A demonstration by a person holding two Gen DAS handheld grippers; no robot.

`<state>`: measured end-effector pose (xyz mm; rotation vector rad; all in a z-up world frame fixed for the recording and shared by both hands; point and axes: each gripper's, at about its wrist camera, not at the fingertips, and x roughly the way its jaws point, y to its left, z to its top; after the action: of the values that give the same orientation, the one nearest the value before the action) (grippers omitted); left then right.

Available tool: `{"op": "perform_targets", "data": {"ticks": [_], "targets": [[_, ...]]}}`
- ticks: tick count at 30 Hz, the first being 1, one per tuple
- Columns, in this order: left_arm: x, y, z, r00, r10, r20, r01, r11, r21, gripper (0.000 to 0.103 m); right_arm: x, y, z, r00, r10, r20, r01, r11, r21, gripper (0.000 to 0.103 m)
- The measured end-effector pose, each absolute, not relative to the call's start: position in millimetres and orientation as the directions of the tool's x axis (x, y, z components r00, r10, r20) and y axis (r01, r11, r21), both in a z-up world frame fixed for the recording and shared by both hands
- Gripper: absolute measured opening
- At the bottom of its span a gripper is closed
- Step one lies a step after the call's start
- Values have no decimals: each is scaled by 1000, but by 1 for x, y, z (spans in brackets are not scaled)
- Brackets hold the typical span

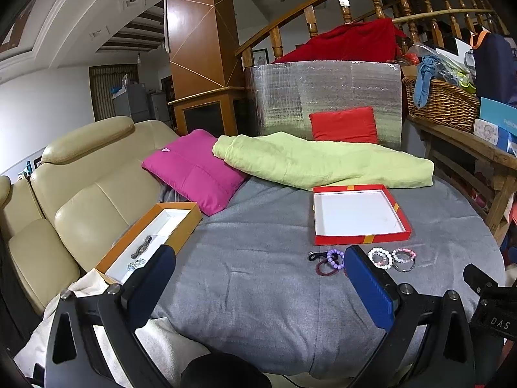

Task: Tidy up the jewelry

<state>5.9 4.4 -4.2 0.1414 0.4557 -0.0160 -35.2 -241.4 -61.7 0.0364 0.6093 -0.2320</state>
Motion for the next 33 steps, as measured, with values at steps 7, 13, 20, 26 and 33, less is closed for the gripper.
{"op": "perform_targets", "data": {"ticks": [7,13,20,26,33], "targets": [[11,2,-5,895,25,-446,43,989,142,103,-31,-244,-58,803,-195,-563,219,975,-26,103],[12,2,-5,896,28,-443,45,987,153,103,-27,-243,-57,802,-197,-564,221,975,-26,103],[14,3,-6,893,32,-448,41,987,152,103,-23,-238,-58,802,-191,-566,213,977,-28,103],[20,3,-9,893,30,-449,39,989,143,103,-17,-239,-57,804,-184,-566,209,978,-21,103],[29,2,-11,897,34,-441,35,988,148,103,-6,-241,-60,801,-182,-570,206,978,-22,103]]}}
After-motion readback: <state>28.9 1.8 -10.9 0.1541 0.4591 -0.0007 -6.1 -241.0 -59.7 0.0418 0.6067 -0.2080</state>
